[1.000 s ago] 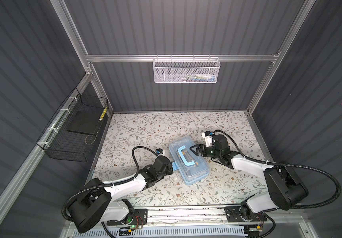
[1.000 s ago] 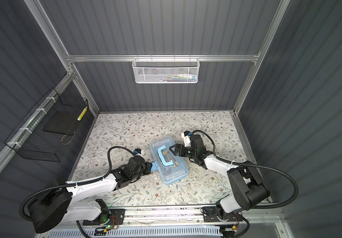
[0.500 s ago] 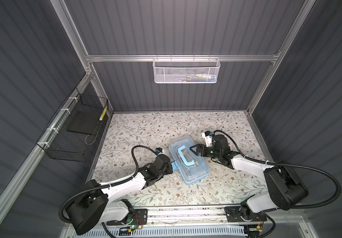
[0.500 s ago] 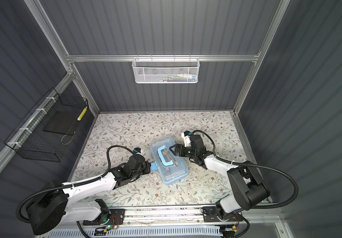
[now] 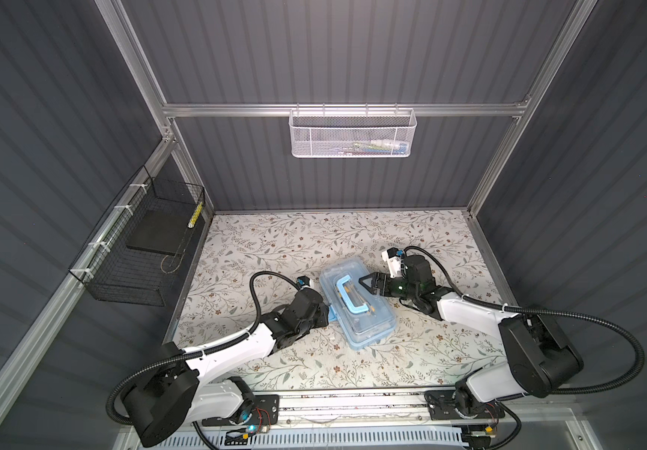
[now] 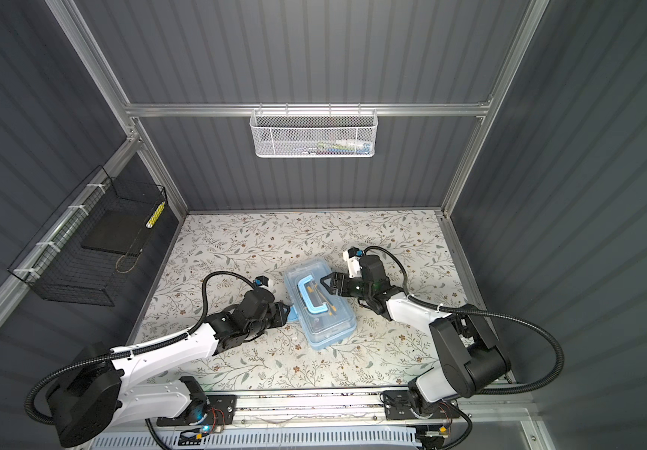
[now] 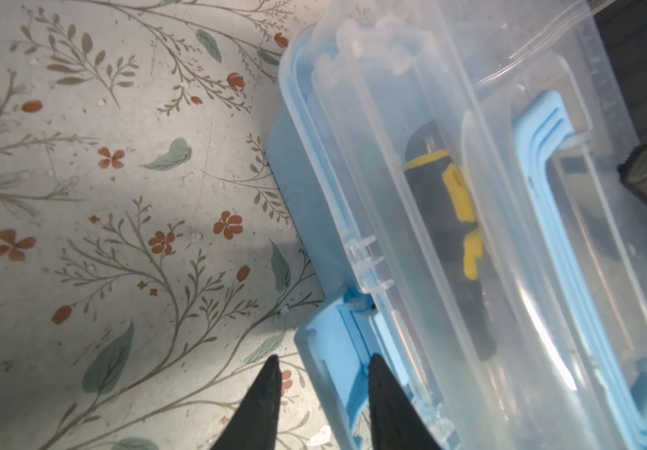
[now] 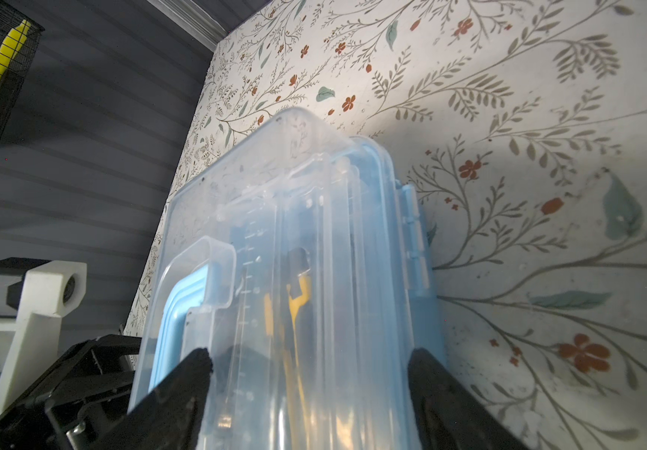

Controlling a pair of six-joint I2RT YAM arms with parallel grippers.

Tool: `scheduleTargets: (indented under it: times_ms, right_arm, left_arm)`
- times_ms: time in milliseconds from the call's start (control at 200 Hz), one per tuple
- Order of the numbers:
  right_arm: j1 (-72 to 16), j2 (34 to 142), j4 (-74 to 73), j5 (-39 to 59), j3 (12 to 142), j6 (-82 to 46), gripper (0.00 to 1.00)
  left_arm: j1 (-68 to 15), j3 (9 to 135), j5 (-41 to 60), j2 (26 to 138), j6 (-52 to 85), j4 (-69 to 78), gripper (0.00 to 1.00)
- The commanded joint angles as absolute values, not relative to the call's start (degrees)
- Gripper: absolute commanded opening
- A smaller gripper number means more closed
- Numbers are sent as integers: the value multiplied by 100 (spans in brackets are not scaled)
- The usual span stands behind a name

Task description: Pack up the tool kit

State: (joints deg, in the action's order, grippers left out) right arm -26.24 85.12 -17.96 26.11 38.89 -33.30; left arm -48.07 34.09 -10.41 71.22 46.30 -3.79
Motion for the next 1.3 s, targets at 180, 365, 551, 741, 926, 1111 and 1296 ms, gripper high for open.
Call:
scheduleTargets:
  times_ms: [180,365,551,741,926,1111,1296]
  right_arm:
    - [-2752,8637,-1345,2787,3736,-3265,80]
    - [-2751,8632,-1314,2783,3736,-3252,80]
    - [-2756,8535,-1288,2710,3675,-3243,80]
    - [-2753,8503,-1300,2681,3631,-3240,80]
    - [-2751,8480,-1305,2646,3595,-3217,80]
    - [-2753,8506,-1326,2646,3599,-3208,80]
    - [-2758,8576,-1351,2672,3636,-3190,80]
  left_arm:
    - [-4811,3483,-1002,7333,4560,-532,38]
    - [-4764,3512,-925,7439,4519,-274,32]
    - [-4755,3647,-760,7631,4495,-179,27]
    - [-4761,3694,-701,7726,4579,-229,23]
    - [-4743,3948,-778,7734,4528,-697,19]
    - [-4740,4352,-809,7818,4430,-1247,18]
    - [-4743,4634,-834,7892,4368,-1716,18]
